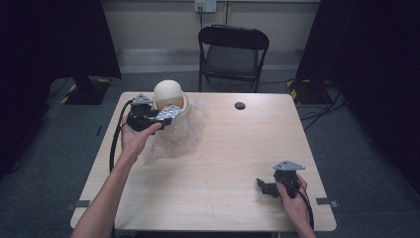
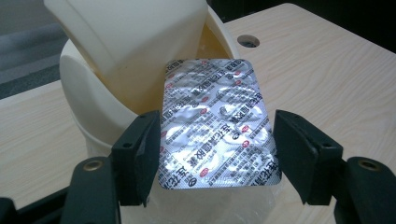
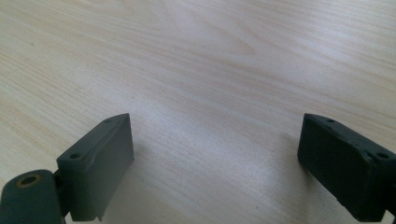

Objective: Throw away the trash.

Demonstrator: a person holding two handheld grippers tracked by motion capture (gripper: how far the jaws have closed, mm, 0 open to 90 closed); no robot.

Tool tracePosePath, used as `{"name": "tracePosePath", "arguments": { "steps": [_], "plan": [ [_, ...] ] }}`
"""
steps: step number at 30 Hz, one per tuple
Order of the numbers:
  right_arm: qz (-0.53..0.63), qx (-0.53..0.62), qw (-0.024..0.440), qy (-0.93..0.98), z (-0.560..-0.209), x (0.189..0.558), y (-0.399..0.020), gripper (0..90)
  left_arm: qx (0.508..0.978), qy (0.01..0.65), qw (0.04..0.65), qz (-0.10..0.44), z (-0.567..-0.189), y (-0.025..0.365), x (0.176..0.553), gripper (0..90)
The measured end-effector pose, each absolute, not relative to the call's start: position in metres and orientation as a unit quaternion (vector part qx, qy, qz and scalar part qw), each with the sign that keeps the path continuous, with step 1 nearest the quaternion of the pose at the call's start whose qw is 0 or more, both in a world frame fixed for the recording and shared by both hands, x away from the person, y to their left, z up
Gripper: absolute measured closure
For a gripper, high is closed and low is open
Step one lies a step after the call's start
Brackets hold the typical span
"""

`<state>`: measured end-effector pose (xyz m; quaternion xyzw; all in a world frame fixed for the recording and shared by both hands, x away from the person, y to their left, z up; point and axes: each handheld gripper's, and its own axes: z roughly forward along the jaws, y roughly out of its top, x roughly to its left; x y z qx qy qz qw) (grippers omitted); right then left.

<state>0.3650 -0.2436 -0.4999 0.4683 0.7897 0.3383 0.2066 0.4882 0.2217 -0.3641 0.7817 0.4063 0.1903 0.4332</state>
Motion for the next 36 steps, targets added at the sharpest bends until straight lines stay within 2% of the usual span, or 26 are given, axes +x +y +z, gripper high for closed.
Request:
{"name": "tracePosePath", "arguments": {
  "steps": [14, 18, 23, 30, 36],
  "plan": [
    [0.338, 0.468, 0.207, 0.790, -0.500, 0.365, -0.244, 9.8, 0.766, 0.412, 0.459, 0.182, -0.356, 0.215, 0.497, 34.1],
    [0.338, 0.468, 0.206, 0.790, -0.500, 0.365, -0.244, 9.8, 0.768, 0.419, 0.448, 0.186, -0.352, 0.216, 0.494, 34.3],
    [0.338, 0.468, 0.206, 0.790, -0.500, 0.365, -0.244, 9.8, 0.759, 0.433, 0.454, 0.175, -0.355, 0.225, 0.494, 34.3],
    [0.338, 0.468, 0.206, 0.790, -0.500, 0.365, -0.244, 9.8, 0.746, 0.431, 0.475, 0.178, -0.358, 0.224, 0.499, 34.2],
    [0.338, 0.469, 0.207, 0.789, -0.500, 0.365, -0.244, 9.8, 0.747, 0.434, 0.470, 0.182, -0.359, 0.219, 0.505, 34.1]
  ]
}}
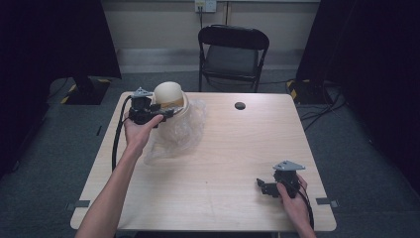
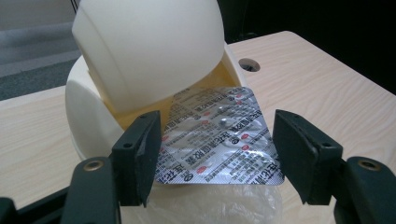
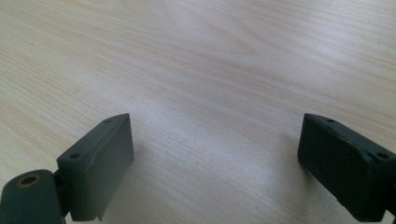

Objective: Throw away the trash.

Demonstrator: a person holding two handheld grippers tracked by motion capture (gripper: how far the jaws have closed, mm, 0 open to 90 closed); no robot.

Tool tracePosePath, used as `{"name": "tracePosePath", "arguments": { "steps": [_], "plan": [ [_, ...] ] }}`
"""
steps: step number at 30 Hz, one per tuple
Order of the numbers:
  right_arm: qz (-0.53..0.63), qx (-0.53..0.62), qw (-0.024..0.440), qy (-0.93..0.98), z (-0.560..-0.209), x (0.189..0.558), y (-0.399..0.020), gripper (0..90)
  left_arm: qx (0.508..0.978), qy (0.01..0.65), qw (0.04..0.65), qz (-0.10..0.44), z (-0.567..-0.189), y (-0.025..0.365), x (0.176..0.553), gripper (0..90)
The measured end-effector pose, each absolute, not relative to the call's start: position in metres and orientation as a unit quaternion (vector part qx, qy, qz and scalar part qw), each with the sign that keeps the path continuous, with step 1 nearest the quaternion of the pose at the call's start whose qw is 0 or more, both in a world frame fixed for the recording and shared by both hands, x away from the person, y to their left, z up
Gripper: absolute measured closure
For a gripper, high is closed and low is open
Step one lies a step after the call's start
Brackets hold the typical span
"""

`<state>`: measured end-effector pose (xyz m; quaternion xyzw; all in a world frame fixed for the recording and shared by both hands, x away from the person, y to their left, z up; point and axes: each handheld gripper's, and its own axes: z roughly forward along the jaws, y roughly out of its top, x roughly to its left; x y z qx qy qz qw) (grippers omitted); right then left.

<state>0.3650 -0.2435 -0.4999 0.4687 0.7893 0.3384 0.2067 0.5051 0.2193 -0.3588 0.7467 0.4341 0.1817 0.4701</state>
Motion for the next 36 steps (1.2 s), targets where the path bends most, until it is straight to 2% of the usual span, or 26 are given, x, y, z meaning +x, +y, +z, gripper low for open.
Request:
{"name": "tracePosePath", "arguments": {
  "steps": [10, 13, 36],
  "plan": [
    [0.338, 0.468, 0.206, 0.790, -0.500, 0.365, -0.244, 9.8, 0.741, 0.463, 0.445, 0.198, -0.356, 0.216, 0.503, 34.2],
    [0.338, 0.470, 0.206, 0.789, -0.500, 0.365, -0.243, 9.8, 0.729, 0.470, 0.462, 0.186, -0.361, 0.222, 0.501, 34.2],
    [0.338, 0.469, 0.206, 0.789, -0.500, 0.365, -0.244, 9.8, 0.747, 0.464, 0.424, 0.216, -0.368, 0.193, 0.520, 34.2]
  ]
}}
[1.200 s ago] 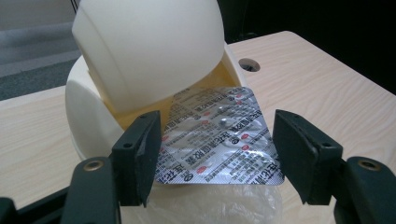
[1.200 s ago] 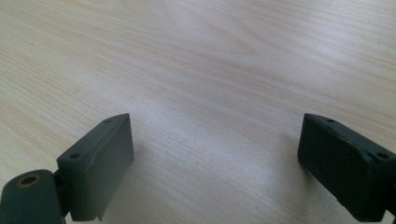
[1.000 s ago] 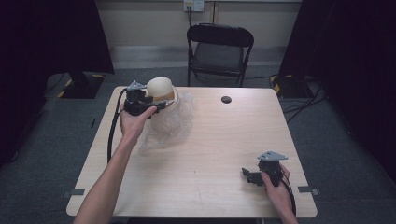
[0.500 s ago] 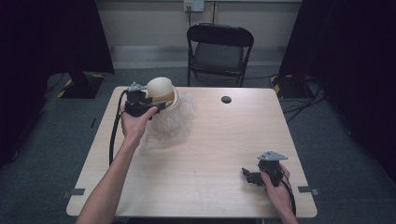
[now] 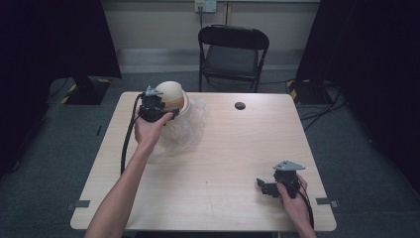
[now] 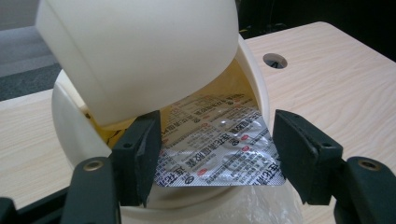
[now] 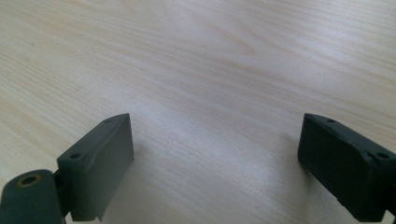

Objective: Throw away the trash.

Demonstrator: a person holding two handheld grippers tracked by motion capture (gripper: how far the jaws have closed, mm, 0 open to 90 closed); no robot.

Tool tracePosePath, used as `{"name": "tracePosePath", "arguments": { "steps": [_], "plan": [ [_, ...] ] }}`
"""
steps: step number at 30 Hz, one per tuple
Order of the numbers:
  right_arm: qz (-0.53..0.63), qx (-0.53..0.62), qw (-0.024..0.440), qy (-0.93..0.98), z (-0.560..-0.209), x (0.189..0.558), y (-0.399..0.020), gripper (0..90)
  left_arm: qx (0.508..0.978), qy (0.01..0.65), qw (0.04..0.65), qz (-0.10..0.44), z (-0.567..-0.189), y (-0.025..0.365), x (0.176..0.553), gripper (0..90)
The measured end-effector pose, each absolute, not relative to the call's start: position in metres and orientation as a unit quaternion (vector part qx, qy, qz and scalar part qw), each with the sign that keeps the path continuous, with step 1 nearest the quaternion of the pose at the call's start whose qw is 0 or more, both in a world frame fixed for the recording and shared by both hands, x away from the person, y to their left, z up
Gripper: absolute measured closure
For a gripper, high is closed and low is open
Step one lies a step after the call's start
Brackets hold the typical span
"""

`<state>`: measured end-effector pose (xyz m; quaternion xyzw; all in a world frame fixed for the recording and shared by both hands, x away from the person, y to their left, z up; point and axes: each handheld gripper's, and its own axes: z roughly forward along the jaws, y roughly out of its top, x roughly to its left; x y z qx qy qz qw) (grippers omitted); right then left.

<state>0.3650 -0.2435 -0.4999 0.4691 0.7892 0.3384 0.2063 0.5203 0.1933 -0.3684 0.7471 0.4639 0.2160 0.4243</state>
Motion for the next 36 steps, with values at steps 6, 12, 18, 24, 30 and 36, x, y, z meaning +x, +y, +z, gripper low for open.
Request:
{"name": "tracePosePath", "arguments": {
  "steps": [6, 12, 18, 24, 30, 36],
  "plan": [
    [0.339, 0.468, 0.206, 0.790, -0.500, 0.365, -0.244, 9.8, 0.745, 0.466, 0.427, 0.215, -0.370, 0.193, 0.522, 33.6],
    [0.339, 0.468, 0.206, 0.790, -0.500, 0.365, -0.244, 9.8, 0.750, 0.453, 0.439, 0.199, -0.370, 0.194, 0.521, 24.8],
    [0.338, 0.470, 0.206, 0.789, -0.500, 0.365, -0.243, 9.8, 0.750, 0.450, 0.446, 0.191, -0.366, 0.197, 0.518, 19.2],
    [0.338, 0.469, 0.206, 0.789, -0.500, 0.365, -0.243, 9.8, 0.748, 0.440, 0.462, 0.182, -0.359, 0.202, 0.511, 18.4],
    [0.338, 0.468, 0.207, 0.790, -0.500, 0.365, -0.244, 9.8, 0.743, 0.435, 0.476, 0.180, -0.356, 0.207, 0.502, 16.8],
    [0.338, 0.468, 0.207, 0.790, -0.500, 0.365, -0.244, 9.8, 0.747, 0.423, 0.483, 0.174, -0.356, 0.216, 0.487, 16.2]
  ]
}}
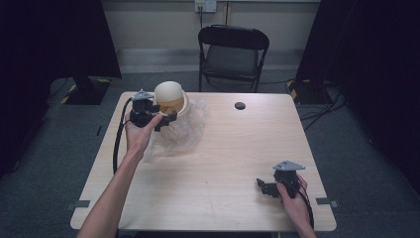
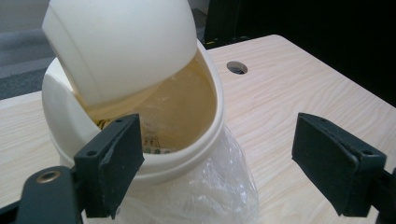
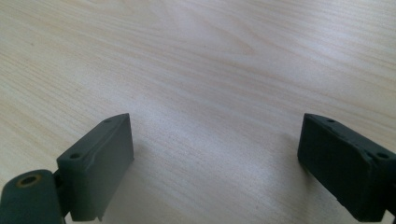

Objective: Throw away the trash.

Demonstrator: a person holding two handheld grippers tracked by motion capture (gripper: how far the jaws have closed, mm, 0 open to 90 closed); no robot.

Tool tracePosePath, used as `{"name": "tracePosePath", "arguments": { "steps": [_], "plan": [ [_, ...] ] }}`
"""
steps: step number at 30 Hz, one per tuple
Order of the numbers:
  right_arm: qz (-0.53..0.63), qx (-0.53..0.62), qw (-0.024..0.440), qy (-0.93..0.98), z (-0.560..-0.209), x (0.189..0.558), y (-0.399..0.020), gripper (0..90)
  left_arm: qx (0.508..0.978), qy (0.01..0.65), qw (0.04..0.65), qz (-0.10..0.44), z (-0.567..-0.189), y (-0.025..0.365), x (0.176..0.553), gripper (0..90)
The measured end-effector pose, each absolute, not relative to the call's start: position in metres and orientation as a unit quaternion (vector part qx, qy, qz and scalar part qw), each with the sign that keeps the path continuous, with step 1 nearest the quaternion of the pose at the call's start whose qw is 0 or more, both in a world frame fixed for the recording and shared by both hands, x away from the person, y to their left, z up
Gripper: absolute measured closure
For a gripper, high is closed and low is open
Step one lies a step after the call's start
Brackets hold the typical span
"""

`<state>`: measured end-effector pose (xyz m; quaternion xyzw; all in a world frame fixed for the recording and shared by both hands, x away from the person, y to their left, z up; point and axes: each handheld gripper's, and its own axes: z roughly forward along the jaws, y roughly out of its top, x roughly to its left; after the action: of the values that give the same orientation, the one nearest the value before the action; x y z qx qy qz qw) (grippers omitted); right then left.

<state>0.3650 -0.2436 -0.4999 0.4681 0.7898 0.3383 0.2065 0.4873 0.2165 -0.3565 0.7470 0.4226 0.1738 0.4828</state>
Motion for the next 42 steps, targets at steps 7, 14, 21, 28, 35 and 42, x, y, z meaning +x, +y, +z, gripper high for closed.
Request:
{"name": "tracePosePath", "arguments": {
  "steps": [7, 14, 21, 28, 35, 42],
  "plan": [
    [0.338, 0.468, 0.207, 0.790, -0.500, 0.365, -0.244, 9.8, 0.745, 0.427, 0.487, 0.160, -0.361, 0.232, 0.476, 16.4],
    [0.338, 0.469, 0.206, 0.789, -0.500, 0.365, -0.244, 9.8, 0.767, 0.406, 0.465, 0.176, -0.366, 0.243, 0.455, 16.5],
    [0.338, 0.469, 0.207, 0.789, -0.500, 0.365, -0.244, 9.8, 0.768, 0.405, 0.462, 0.180, -0.375, 0.250, 0.433, 17.1],
    [0.338, 0.469, 0.206, 0.789, -0.500, 0.365, -0.243, 9.8, 0.768, 0.403, 0.470, 0.162, -0.383, 0.256, 0.418, 17.2],
    [0.338, 0.469, 0.207, 0.789, -0.500, 0.365, -0.243, 9.8, 0.770, 0.418, 0.453, 0.164, -0.400, 0.268, 0.395, 16.8],
    [0.338, 0.468, 0.206, 0.790, -0.500, 0.365, -0.244, 9.8, 0.781, 0.418, 0.433, 0.164, -0.423, 0.274, 0.379, 15.8]
  ]
}}
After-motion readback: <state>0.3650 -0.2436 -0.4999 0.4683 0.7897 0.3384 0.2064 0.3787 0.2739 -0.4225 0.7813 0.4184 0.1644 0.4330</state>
